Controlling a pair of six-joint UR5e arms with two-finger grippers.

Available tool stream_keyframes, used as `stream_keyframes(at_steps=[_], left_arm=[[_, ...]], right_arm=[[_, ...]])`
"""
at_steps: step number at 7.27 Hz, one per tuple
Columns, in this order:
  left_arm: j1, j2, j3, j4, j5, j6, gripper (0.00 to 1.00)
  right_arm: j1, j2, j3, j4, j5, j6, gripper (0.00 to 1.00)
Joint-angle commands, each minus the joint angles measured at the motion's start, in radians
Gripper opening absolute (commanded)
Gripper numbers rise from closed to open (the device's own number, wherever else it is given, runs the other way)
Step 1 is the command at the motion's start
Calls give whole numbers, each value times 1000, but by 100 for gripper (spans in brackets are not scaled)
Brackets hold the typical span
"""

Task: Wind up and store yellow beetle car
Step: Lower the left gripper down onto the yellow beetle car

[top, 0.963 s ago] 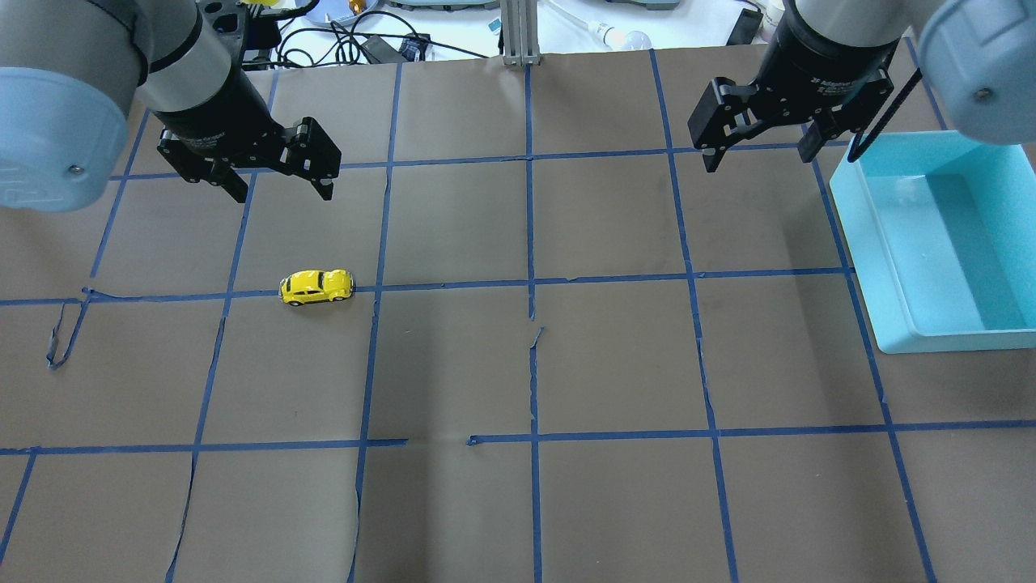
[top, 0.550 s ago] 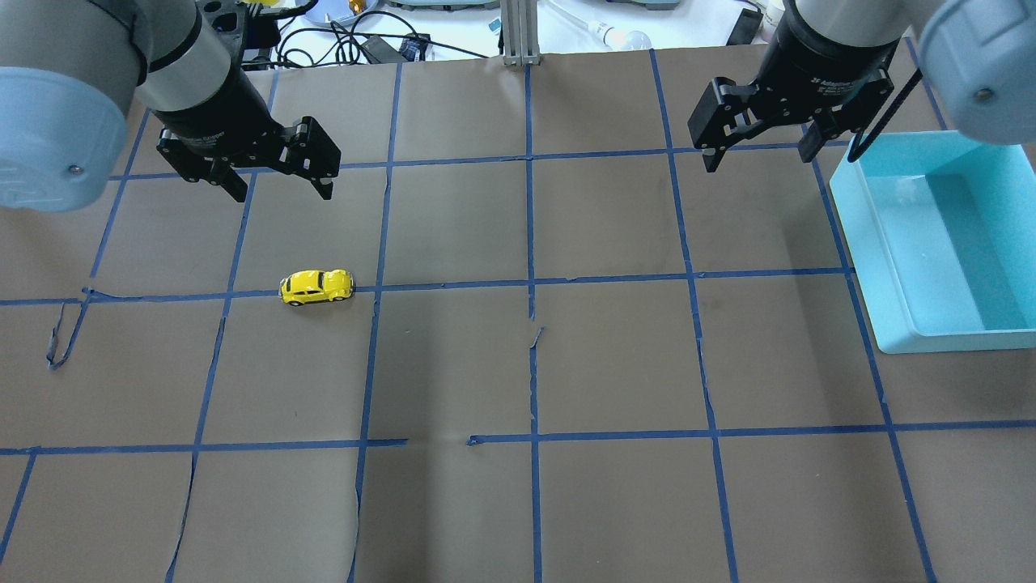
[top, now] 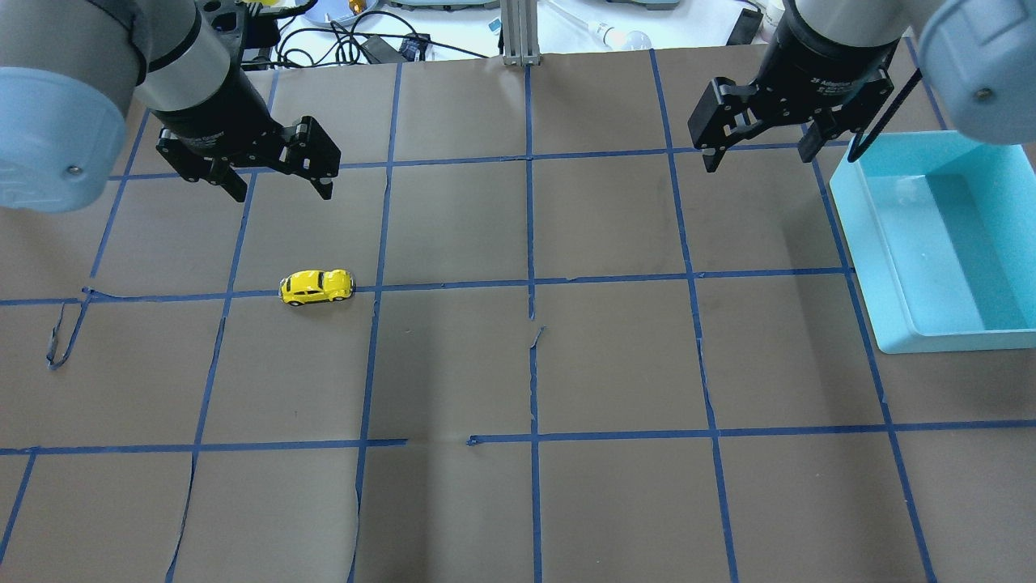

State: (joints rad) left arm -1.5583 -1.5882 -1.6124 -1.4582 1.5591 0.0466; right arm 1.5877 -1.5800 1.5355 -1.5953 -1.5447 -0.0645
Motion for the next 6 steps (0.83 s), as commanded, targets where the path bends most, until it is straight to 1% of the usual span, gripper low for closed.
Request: stream_keyframes(at_steps=[1, 2, 3, 5, 6], left_arm=[[3, -28, -20, 8, 4, 106, 100], [3, -47, -38, 10, 6, 248, 99], [3, -76, -72, 12, 9, 439, 98], [10, -139, -130, 79, 12, 754, 100], [32, -171, -139, 79, 50, 857, 100]], right_arm=[[0, 0, 0, 0, 0, 0, 100], [0, 0, 0, 0, 0, 0, 100], [0, 0, 0, 0, 0, 0, 100], [0, 0, 0, 0, 0, 0, 100], [0, 0, 0, 0, 0, 0, 100]])
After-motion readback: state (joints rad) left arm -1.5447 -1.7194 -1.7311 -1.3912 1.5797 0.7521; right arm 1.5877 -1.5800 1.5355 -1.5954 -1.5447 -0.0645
